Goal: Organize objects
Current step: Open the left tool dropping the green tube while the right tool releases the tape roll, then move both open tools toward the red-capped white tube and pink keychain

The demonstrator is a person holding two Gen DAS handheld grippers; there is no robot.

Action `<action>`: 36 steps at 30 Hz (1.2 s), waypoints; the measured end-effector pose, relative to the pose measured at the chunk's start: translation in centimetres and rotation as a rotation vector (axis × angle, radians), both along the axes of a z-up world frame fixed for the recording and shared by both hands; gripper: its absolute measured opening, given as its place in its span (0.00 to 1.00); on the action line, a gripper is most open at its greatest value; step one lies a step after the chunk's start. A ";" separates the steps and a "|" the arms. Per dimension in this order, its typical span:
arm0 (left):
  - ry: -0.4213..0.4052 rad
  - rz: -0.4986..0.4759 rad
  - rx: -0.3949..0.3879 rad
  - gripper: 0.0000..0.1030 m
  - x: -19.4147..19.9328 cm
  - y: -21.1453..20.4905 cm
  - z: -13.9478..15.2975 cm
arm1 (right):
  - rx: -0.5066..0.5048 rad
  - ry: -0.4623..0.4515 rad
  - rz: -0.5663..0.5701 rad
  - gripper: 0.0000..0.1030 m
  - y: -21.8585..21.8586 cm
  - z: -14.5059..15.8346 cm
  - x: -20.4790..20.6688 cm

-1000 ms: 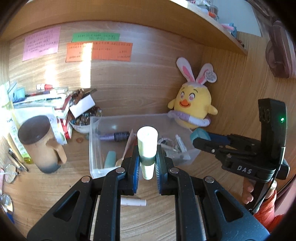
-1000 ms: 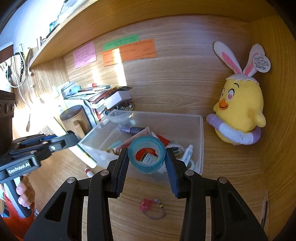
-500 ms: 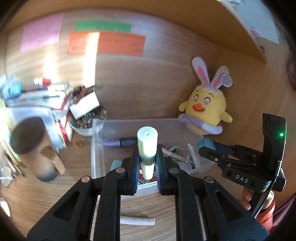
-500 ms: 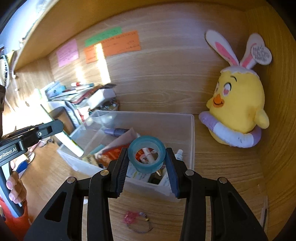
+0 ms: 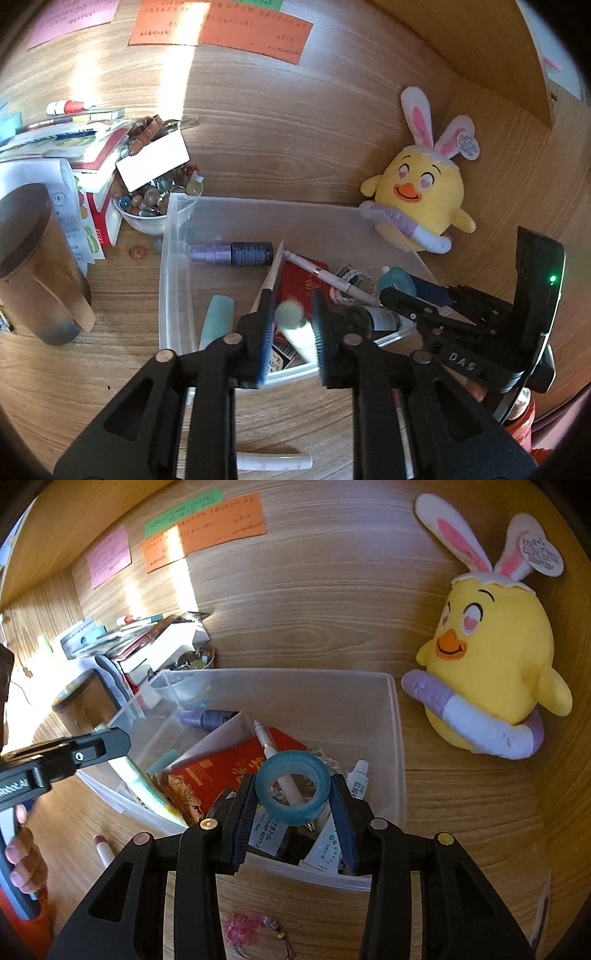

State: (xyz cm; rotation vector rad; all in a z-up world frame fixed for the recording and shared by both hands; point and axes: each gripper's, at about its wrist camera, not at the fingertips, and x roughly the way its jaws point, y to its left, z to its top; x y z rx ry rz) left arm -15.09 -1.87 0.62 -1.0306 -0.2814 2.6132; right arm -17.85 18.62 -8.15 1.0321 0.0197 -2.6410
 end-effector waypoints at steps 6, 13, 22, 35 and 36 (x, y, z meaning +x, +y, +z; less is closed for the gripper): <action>0.053 0.011 -0.065 0.33 0.8 0.9 0.6 | 0.027 0.017 0.000 0.40 -0.3 0.1 0.2; 0.111 0.015 -0.145 0.51 2.2 2.0 1.4 | 0.005 0.004 0.014 0.50 -0.1 0.5 0.4; 0.163 0.022 -0.193 0.86 4.8 2.3 2.7 | 0.001 0.048 0.023 0.71 0.2 2.3 2.1; 0.055 0.051 -0.251 0.94 7.0 0.0 -0.3 | 0.051 0.058 0.056 0.78 0.2 2.1 6.0; 0.038 0.053 -0.251 0.94 7.1 -0.3 -0.7 | 0.051 0.056 0.058 0.78 0.2 2.0 6.2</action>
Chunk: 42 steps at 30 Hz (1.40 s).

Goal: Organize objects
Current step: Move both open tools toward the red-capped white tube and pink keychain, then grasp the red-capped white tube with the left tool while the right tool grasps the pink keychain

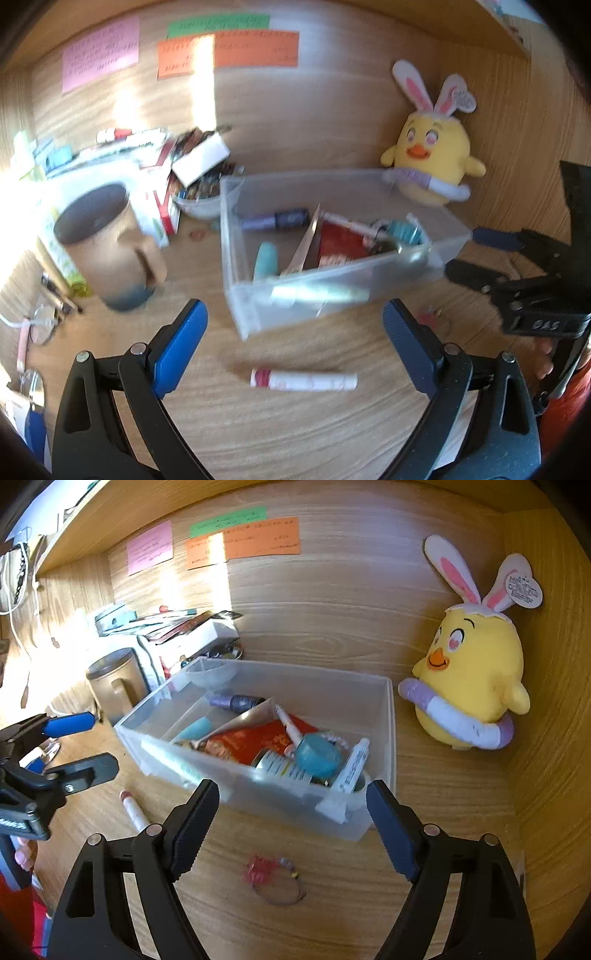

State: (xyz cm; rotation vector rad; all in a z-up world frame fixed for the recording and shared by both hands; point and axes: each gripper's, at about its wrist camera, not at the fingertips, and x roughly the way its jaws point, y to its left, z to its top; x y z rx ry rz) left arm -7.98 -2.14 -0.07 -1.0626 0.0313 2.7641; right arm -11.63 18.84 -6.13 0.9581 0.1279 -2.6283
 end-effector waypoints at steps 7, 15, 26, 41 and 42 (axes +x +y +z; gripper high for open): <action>-0.091 -0.004 -0.022 0.94 0.5 -0.9 -2.9 | 0.025 -0.040 0.017 0.79 0.0 -1.6 1.4; -0.183 -0.044 -0.046 0.94 0.5 -0.3 -5.6 | 0.089 -0.129 0.052 0.79 -0.8 -4.9 1.8; -0.227 -0.106 -0.085 0.94 -0.7 1.2 -6.8 | 0.126 -0.201 0.078 0.76 -1.1 -6.9 1.0; -0.203 -0.120 -0.067 0.81 -0.8 1.6 -6.7 | 0.107 -0.186 0.095 0.18 -1.6 -6.7 0.4; -0.198 -0.120 -0.068 0.81 -0.7 1.6 -6.7 | 0.104 -0.187 0.099 0.18 -1.7 -6.7 0.4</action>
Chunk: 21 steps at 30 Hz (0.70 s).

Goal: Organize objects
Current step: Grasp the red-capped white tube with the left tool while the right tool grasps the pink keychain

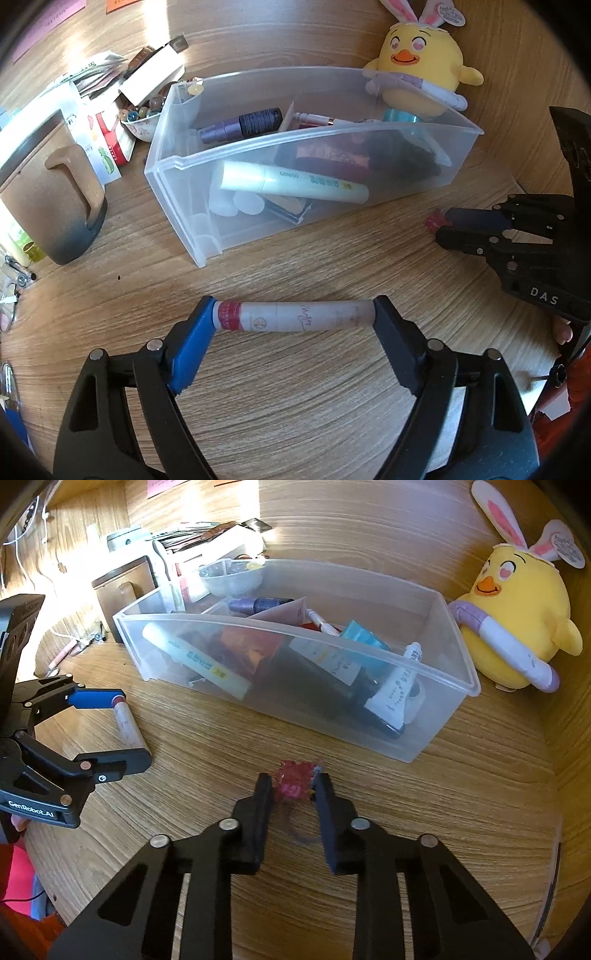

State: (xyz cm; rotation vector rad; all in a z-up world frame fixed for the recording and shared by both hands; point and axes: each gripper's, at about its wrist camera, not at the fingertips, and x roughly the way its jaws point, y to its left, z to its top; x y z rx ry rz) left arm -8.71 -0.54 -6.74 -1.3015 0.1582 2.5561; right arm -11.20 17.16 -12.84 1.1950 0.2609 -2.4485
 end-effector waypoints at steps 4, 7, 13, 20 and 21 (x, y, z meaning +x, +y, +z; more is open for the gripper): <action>0.017 0.001 -0.004 0.81 0.2 0.0 0.1 | -0.018 -0.006 0.007 0.18 -0.1 0.0 0.1; 0.031 0.007 0.002 0.81 0.4 -0.2 0.3 | -0.026 -0.003 0.010 0.18 -0.3 0.0 0.3; 0.049 0.022 0.032 0.81 0.8 -0.7 0.8 | -0.046 0.019 0.008 0.18 -0.5 0.6 1.0; 0.083 0.036 0.069 0.81 1.5 -0.8 2.0 | -0.083 0.069 0.002 0.18 -0.1 2.5 1.9; 0.090 0.037 0.073 0.81 1.6 -0.8 2.3 | -0.089 0.078 0.000 0.18 0.0 2.9 2.1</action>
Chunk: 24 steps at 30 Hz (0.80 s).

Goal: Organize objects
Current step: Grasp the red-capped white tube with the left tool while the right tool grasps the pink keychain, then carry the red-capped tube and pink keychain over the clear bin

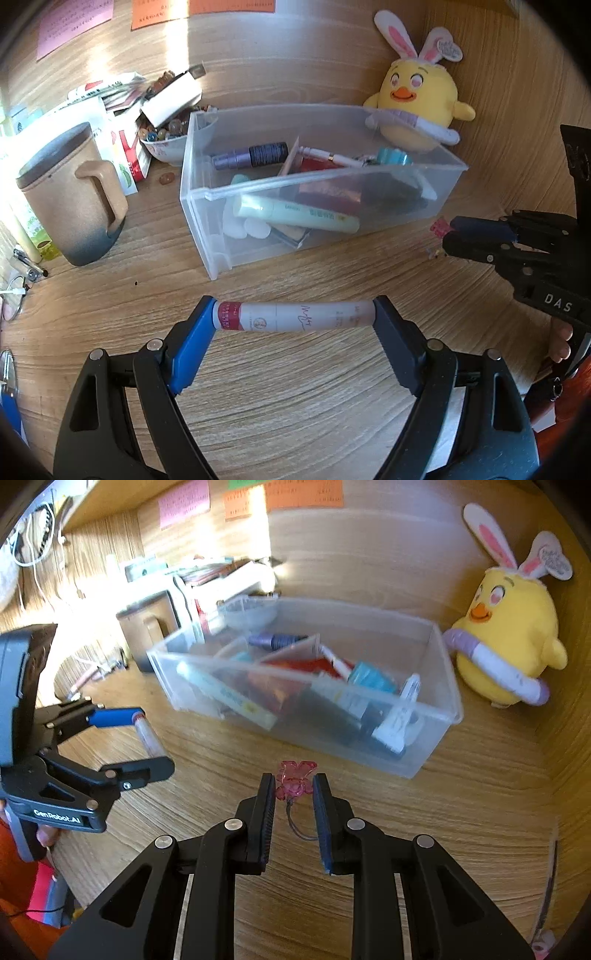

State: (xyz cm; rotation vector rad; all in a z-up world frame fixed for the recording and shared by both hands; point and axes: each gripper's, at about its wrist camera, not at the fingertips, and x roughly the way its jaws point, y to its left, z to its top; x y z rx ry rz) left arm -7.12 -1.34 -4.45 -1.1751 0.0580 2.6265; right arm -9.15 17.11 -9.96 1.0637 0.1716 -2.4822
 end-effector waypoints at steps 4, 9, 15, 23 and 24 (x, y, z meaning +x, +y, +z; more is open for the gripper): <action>0.035 0.001 0.018 0.81 0.4 0.0 1.3 | -0.022 0.042 -0.005 0.18 0.2 1.6 0.5; 0.086 0.004 0.042 0.81 0.5 0.0 3.1 | -0.050 0.088 -0.009 0.18 0.3 3.5 0.9; 0.140 0.004 0.058 0.81 0.4 0.2 5.1 | -0.089 0.145 -0.013 0.18 0.7 5.7 0.8; 0.158 0.021 0.080 0.81 -1.0 0.5 6.4 | -0.118 0.214 -0.020 0.18 0.9 8.4 -0.1; 0.160 0.024 0.079 0.81 -1.3 0.5 6.5 | -0.117 0.222 -0.021 0.18 0.9 8.7 -0.3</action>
